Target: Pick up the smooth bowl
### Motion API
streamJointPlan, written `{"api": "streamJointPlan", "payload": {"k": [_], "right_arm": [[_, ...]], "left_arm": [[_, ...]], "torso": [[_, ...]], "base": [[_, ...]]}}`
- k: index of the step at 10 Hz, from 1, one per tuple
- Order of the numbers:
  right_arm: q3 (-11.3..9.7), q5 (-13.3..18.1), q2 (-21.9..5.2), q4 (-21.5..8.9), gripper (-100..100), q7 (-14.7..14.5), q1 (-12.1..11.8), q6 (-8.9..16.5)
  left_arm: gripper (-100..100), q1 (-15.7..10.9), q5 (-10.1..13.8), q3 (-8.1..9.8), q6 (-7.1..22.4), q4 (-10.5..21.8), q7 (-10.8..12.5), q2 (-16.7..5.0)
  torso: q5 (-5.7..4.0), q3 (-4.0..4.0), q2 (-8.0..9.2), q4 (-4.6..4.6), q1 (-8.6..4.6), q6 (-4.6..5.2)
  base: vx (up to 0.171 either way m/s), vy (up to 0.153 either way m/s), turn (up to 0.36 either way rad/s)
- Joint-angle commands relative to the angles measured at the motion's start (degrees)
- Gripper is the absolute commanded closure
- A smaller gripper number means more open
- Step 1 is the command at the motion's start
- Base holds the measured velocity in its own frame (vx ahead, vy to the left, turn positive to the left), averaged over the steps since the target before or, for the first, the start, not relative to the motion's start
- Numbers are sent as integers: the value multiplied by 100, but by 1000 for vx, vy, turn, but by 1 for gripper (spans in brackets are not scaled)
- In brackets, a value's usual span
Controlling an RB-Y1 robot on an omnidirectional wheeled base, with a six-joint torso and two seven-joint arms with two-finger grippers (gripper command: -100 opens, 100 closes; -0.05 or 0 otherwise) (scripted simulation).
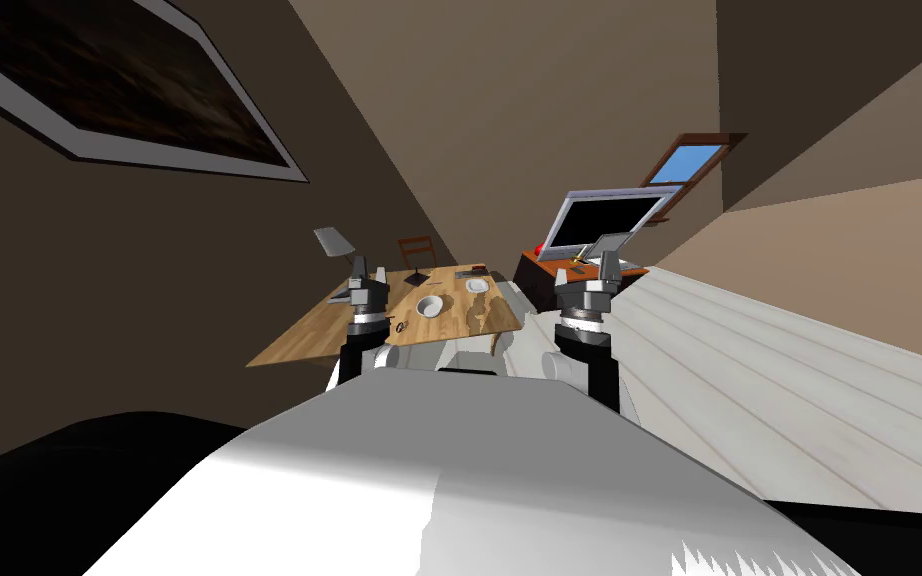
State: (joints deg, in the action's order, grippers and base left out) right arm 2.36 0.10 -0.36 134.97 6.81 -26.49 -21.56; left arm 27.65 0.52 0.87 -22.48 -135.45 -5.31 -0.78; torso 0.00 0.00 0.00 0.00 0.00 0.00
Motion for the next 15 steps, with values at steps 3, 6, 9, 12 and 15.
{"api": "streamJointPlan", "payload": {"k": [3, 6, 9, 12, 15], "right_arm": [[0, 0, 0, 0, 0, 0, 1, 0], [0, 0, 0, 0, 0, 0, 1, 0], [0, 0, 0, -1, 0, 0, 1, 0], [0, 0, 0, 0, 0, 0, 1, 0], [0, 0, 0, 0, 0, 0, 1, 0]], "left_arm": [[-100, -123, 77, 47, 470, 307, 13, -492], [-100, -266, 182, 101, 1018, 678, 40, -804], [-100, -378, 271, 144, 1501, 965, 66, -991], [-100, -496, 373, 190, 1918, 1274, 98, -1164], [-100, -557, 427, 213, 2321, 1434, 116, -1248]], "torso": [[2, 11, 19, 4, 6, 1], [2, 22, 39, 9, 9, 1], [2, 25, 42, 10, 9, -1], [1, 15, 25, 6, 3, 0], [1, 22, 37, 9, 4, 0]], "base": [[-61, 8, -57], [-109, 9, -68], [-109, 16, -54], [-79, 1, -59], [-91, 4, -48]]}}
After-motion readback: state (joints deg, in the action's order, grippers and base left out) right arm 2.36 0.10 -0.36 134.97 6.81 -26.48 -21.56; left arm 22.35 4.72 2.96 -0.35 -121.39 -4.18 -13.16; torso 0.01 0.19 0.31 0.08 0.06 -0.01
